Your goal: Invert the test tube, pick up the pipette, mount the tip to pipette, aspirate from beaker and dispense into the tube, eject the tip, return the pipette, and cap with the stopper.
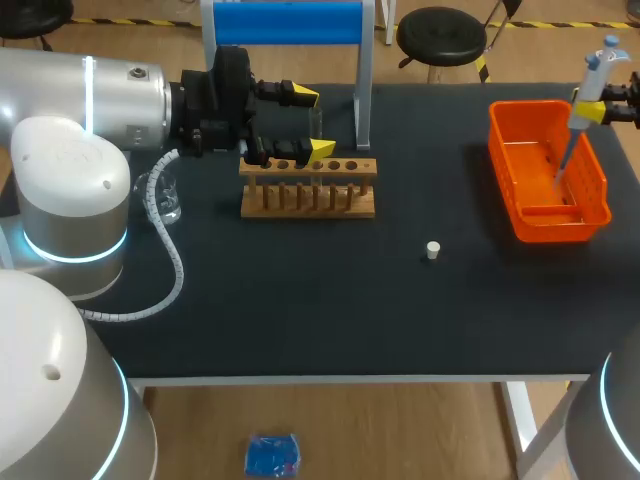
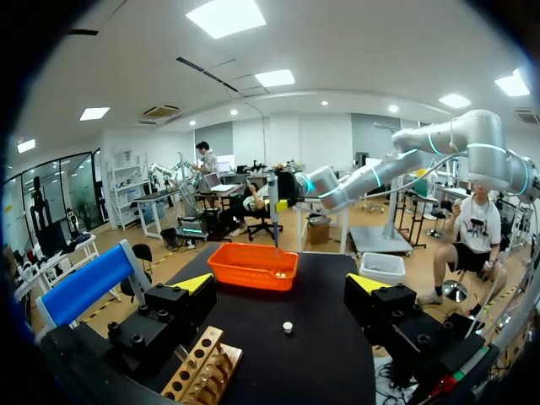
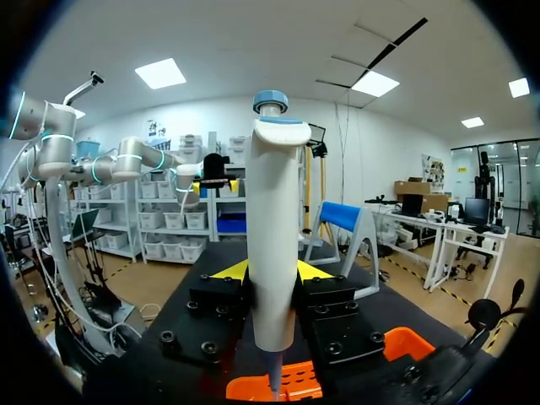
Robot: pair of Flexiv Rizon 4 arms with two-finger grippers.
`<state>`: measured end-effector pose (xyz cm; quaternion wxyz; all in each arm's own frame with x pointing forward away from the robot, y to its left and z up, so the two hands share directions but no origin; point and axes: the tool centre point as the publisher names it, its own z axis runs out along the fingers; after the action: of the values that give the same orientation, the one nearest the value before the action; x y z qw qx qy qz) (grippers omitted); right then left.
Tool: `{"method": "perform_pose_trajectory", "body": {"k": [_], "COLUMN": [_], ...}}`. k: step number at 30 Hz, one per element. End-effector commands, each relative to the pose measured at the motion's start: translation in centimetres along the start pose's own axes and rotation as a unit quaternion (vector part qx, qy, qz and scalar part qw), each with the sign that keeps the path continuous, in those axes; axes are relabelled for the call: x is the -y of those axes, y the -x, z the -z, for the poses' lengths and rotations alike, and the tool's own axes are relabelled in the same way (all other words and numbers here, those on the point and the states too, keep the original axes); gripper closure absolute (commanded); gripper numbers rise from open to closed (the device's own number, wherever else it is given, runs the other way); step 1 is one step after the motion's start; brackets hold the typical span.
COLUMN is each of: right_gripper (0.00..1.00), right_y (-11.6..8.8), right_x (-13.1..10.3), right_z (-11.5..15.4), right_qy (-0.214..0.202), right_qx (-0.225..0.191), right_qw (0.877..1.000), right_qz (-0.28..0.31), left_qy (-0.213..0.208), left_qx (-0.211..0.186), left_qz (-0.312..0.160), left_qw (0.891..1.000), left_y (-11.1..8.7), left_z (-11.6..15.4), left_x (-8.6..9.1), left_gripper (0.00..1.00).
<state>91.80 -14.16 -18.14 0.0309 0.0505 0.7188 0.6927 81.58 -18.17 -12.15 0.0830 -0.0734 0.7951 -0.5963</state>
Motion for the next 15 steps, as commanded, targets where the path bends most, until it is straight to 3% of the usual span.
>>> {"method": "perform_pose_trajectory", "body": {"k": [1, 15], "right_gripper": [1.00, 1.00], "right_y": [0.41, 0.34], "right_x": [0.14, -0.30], "right_z": [-0.10, 0.59], "right_qy": [0.004, 0.015], "right_qx": [-0.018, -0.056], "right_qw": [1.000, 0.998], "right_qz": [-0.002, 0.005], "left_qy": [-0.001, -0.001], "left_qx": [0.000, 0.000], "left_qz": [0.000, 0.000], "left_qw": [1.000, 1.000], "left_y": [-0.05, -0.05], "left_z": [0.08, 0.08], "left_x": [-0.05, -0.05], "left_gripper": [0.00, 0.00]}}
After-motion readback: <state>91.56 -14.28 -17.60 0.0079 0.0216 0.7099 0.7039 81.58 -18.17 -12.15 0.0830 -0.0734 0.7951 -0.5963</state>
